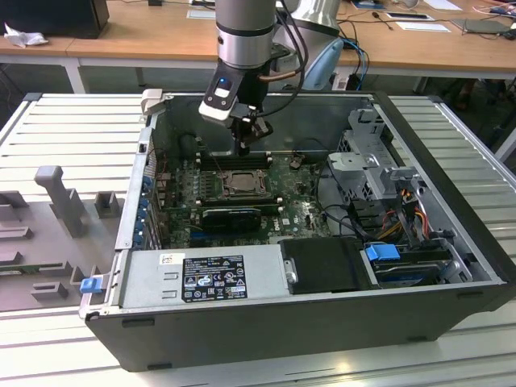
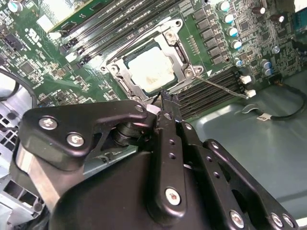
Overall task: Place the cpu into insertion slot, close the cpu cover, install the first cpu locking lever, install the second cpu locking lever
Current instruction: 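Install the first cpu locking lever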
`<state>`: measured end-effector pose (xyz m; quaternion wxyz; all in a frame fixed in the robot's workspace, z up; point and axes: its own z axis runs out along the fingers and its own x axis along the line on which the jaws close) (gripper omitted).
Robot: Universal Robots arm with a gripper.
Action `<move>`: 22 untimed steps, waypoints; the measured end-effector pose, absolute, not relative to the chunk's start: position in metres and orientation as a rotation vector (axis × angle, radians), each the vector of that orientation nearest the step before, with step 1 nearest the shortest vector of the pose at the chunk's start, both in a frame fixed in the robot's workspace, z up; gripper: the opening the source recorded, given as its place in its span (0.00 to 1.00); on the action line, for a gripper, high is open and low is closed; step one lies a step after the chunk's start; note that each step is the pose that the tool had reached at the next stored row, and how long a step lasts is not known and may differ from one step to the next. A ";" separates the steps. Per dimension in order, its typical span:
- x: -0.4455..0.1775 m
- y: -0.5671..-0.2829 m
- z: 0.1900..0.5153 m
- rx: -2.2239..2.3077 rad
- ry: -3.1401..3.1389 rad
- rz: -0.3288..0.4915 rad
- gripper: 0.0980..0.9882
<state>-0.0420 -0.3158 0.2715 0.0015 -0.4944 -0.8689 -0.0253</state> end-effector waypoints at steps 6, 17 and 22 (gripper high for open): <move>-0.042 -0.316 0.271 -1.462 -2.774 -0.079 0.01; -0.042 -0.316 0.271 -1.233 -2.879 -0.078 0.01; -0.042 -0.316 0.271 -1.123 -2.922 -0.077 0.01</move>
